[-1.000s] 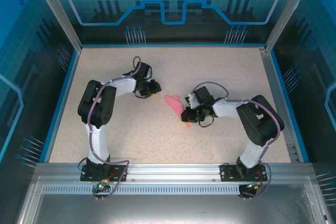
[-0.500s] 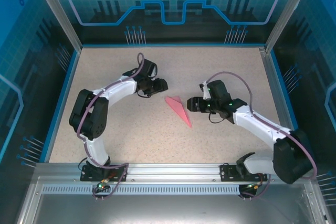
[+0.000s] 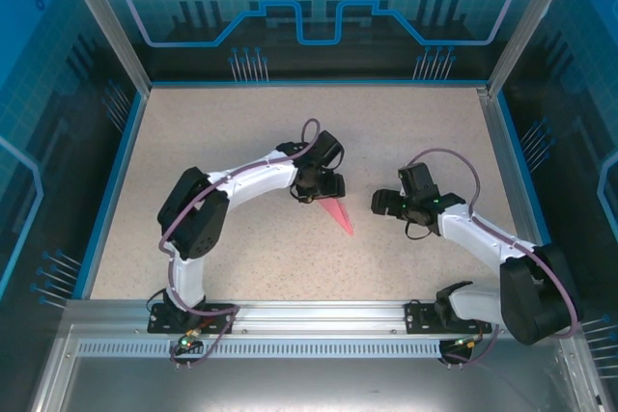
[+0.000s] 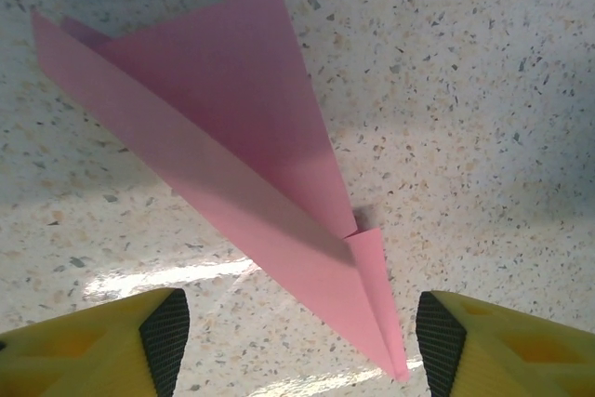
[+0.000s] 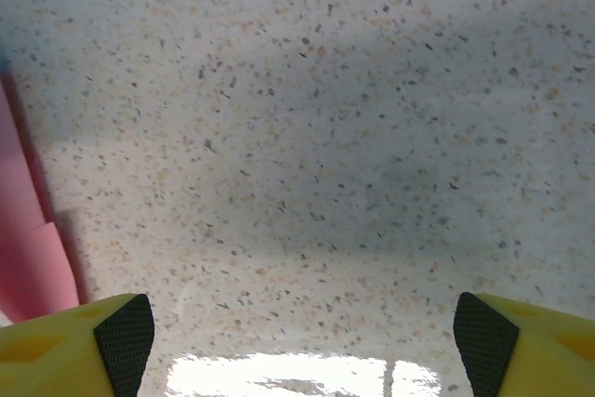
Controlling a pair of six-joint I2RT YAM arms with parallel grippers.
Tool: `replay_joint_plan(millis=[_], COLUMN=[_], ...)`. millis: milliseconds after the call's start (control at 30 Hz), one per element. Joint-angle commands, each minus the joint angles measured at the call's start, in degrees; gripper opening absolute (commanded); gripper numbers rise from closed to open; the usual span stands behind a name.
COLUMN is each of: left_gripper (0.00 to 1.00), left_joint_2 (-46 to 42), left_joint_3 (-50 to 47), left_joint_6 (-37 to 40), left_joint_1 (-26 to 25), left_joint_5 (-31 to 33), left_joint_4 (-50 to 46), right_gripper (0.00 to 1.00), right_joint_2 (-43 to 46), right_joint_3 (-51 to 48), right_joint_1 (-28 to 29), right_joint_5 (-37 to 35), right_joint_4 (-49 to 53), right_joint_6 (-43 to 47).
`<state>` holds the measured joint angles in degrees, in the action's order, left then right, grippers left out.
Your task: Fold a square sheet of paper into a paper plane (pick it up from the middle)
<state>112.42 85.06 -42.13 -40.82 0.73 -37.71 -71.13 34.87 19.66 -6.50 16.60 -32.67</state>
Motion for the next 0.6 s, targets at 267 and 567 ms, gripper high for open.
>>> replay_joint_plan(millis=[267, 567], left_gripper=[0.58, 0.44], left_joint_2=[5.6, 2.9], left_joint_3=[4.7, 1.4], left_joint_6=[-2.7, -5.0], left_joint_1=[-0.6, -0.5], left_joint_5=[0.4, 0.5], left_joint_4=[-6.6, -4.8], right_gripper=[0.88, 0.88], right_joint_2=[2.8, 1.3], right_joint_3=[-2.2, -1.9], right_joint_1=[-2.1, -2.3], right_joint_5=[-1.3, -1.0], right_joint_4=[-0.5, -0.4], right_joint_6=[-2.4, -2.6])
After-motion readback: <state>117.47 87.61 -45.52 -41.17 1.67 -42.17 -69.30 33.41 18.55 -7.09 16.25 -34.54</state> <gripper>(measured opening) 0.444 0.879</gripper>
